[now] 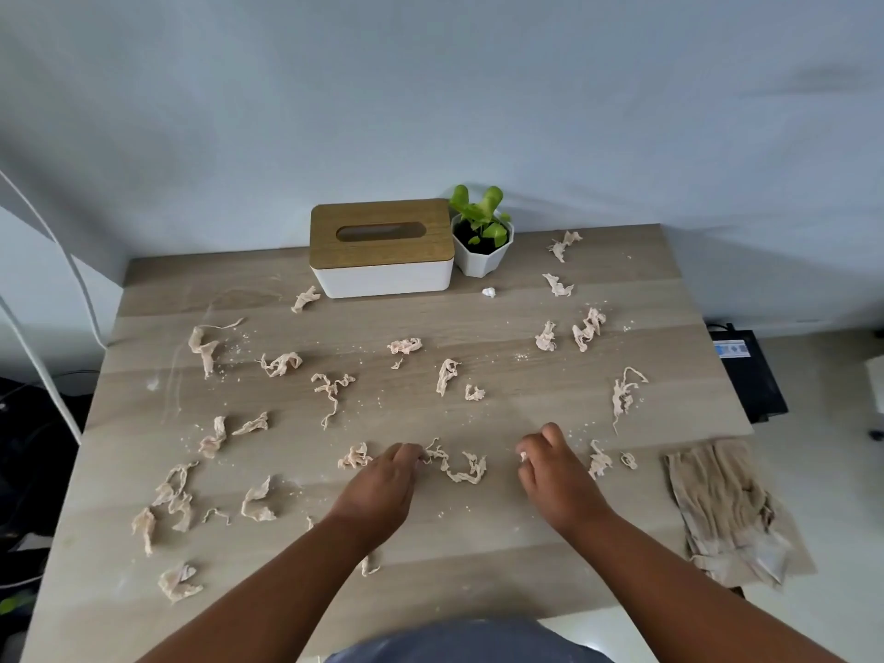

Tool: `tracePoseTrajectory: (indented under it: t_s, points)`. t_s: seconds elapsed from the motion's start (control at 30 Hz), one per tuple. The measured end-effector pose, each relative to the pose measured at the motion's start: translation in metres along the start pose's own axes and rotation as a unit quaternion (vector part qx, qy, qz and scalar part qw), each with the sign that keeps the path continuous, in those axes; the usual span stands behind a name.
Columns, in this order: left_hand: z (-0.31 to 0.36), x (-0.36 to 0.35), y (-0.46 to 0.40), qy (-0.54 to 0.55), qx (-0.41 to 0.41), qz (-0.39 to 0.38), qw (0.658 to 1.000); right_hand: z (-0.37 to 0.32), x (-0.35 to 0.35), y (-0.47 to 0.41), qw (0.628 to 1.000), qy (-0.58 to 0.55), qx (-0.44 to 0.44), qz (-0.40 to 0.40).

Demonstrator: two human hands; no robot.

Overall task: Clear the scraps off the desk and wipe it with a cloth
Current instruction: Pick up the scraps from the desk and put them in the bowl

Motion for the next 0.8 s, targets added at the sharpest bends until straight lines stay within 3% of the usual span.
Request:
tracePoseTrajectory:
  t_s: [0.27,0.5,0.8]
  points:
    - [0.009,-0.012,-0.014,-0.026,-0.022,-0.038,0.999,0.008,0.000,0.017,0.999,-0.047,-0.013,-0.023]
    - [0.022,-0.011,-0.025,-0.080,-0.089,-0.015,0.993,0.033,0.008,0.036,0.993,-0.061,-0.099,0.018]
    - [0.029,-0.022,-0.032,-0.165,-0.078,-0.052,0.982,0.071,0.034,0.046,0.986,-0.061,-0.142,0.063]
Point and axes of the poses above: each hand's wrist, its own y-axis away from the middle knuckle, its own x-axis out of the back of the hand, z = x × y, the point moved 5 cm from there along -y, towards the middle knuckle, and after that the axes turned 10 degrees about -x, right-handed, at the moved point
